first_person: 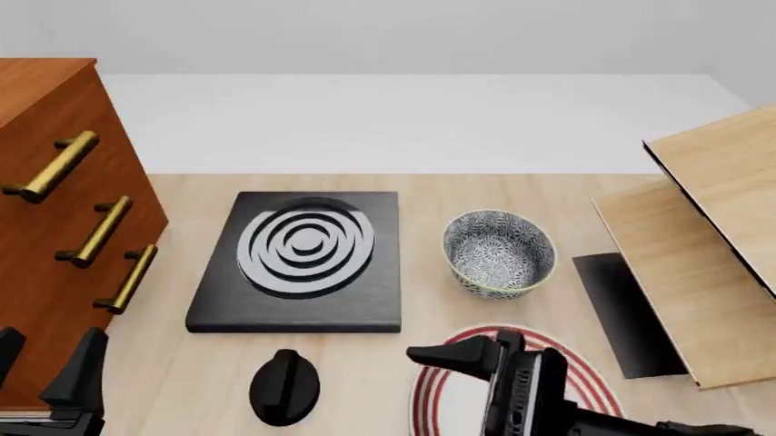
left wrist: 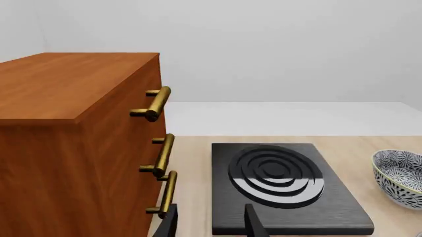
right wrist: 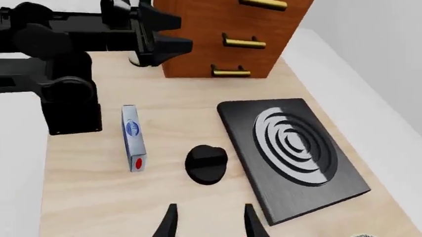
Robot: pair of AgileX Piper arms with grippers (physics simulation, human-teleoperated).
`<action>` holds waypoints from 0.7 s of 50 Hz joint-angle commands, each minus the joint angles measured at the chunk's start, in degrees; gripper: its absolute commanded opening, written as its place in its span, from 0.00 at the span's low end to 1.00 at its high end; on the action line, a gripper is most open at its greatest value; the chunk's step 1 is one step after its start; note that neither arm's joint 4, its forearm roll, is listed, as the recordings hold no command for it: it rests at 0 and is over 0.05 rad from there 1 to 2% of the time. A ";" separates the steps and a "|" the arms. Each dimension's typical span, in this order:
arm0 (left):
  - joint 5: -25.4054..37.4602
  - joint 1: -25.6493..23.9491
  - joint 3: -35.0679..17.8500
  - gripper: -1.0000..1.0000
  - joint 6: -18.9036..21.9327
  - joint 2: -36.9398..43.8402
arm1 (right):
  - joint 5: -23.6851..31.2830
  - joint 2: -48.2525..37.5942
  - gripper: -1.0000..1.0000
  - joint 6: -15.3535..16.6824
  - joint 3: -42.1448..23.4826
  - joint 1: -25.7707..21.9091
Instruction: Pick up the cream cheese and put it in the bowl.
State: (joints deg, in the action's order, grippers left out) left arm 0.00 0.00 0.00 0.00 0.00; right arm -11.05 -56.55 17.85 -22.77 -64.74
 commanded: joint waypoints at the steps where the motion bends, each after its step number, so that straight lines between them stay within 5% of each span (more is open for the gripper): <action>1: 0.00 0.00 0.00 1.00 0.00 0.00 | -6.03 -12.04 1.00 -0.77 -2.93 -5.49; 35: 0.00 0.00 0.00 1.00 0.00 0.00 | -14.60 -34.15 1.00 -4.99 -12.94 -13.58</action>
State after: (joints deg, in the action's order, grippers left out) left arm 0.00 0.00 0.00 0.00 0.00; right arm -23.48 -85.26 14.19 -33.28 -76.38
